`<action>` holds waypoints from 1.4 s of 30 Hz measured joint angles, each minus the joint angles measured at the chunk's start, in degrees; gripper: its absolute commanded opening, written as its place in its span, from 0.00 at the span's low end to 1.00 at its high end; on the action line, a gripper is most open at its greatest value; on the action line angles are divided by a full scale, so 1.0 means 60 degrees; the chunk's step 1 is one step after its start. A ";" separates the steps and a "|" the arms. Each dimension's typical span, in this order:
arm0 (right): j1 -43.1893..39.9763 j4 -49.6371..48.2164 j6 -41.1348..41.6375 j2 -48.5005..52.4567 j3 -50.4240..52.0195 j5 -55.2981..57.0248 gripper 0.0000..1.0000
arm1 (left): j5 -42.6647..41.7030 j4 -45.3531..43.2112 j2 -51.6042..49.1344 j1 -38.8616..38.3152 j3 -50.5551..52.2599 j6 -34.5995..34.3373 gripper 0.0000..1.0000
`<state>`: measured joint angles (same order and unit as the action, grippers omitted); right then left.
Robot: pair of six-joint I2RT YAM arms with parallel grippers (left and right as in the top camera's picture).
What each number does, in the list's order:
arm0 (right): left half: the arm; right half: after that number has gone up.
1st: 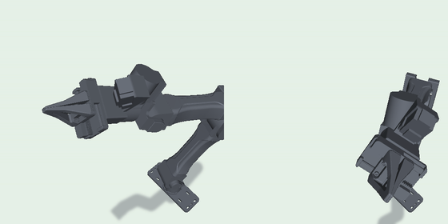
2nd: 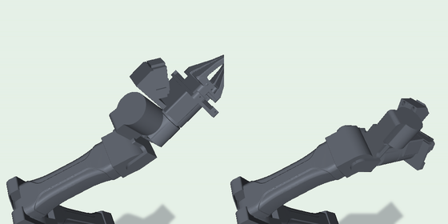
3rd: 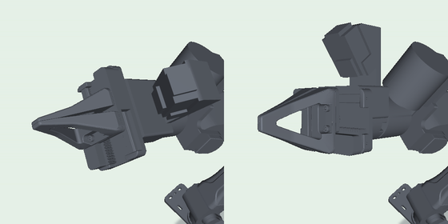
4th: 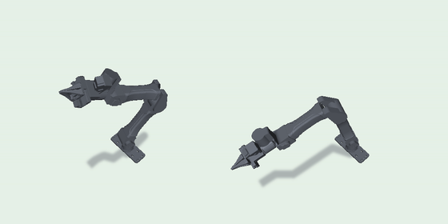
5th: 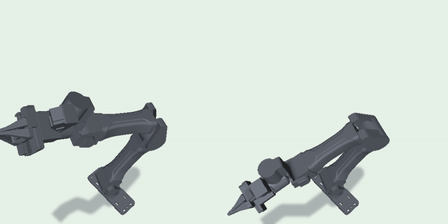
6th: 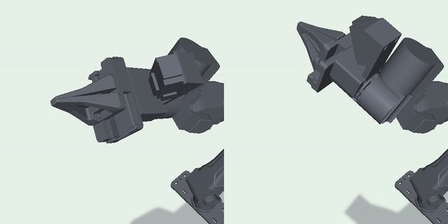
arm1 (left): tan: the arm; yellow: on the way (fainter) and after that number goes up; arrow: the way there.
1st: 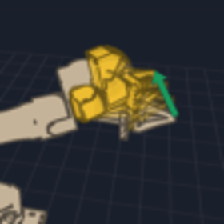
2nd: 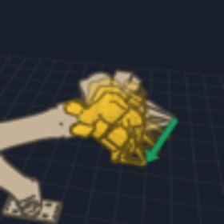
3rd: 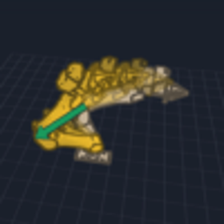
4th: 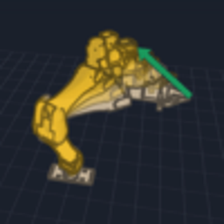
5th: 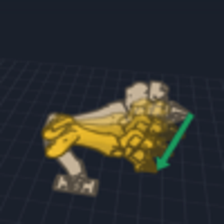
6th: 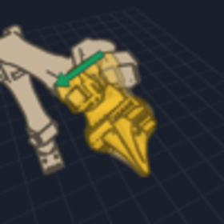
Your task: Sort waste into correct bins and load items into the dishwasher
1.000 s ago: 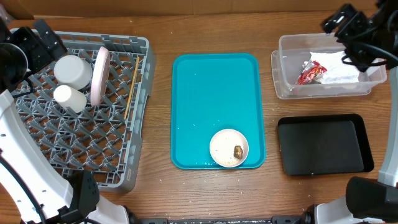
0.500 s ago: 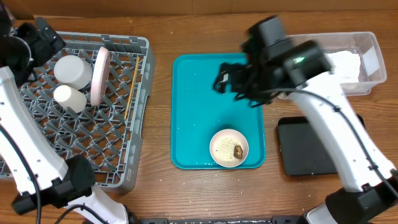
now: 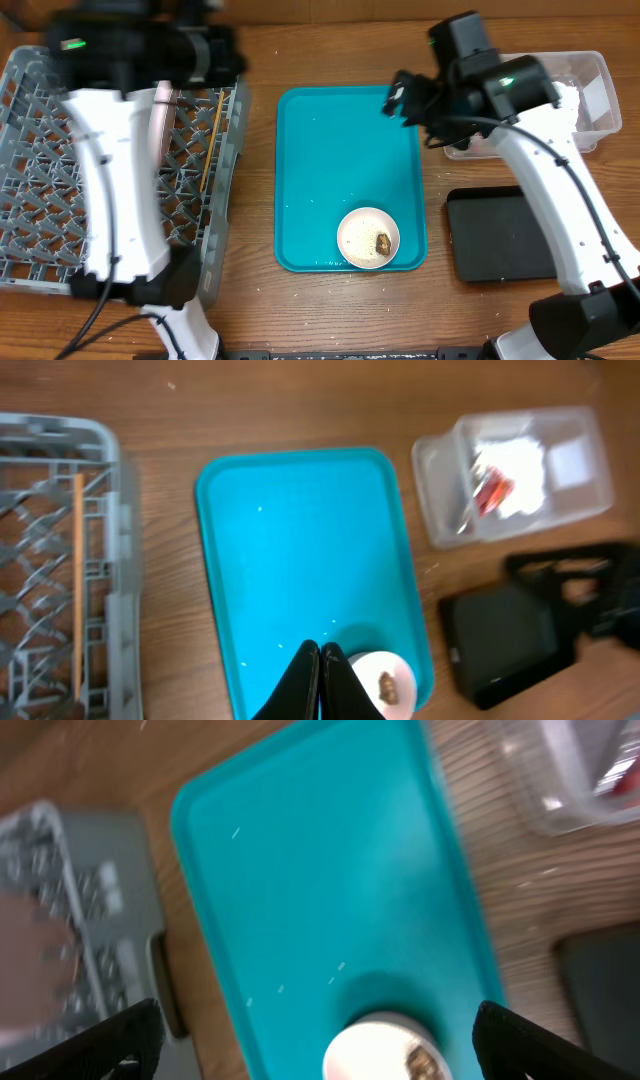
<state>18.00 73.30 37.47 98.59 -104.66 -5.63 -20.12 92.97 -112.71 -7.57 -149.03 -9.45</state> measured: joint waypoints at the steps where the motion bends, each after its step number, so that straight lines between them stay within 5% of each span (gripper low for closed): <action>1: -0.0251 0.0022 0.0007 0.0000 0.0004 0.0025 1.00 | 0.0295 -0.0029 -0.0208 -0.0310 -0.0015 -0.0004 0.04; 11: -0.1996 0.0259 0.0011 0.0000 0.0000 0.0120 1.00 | 0.1949 -0.0688 -0.3705 -0.0794 0.0033 -0.0036 0.04; 22: -0.2091 0.0284 0.0007 0.0000 0.0000 0.0120 1.00 | 0.4623 -0.1621 -0.4503 -0.0670 0.0047 0.0120 0.04; 42: -0.2091 0.0288 0.0007 0.0000 0.0000 0.0124 1.00 | 0.4605 -0.1712 -0.5847 0.0251 0.0047 0.0368 0.04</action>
<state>5.45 75.02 37.52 98.59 -104.66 -4.89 7.51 82.70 -147.79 -6.07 -148.75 -7.25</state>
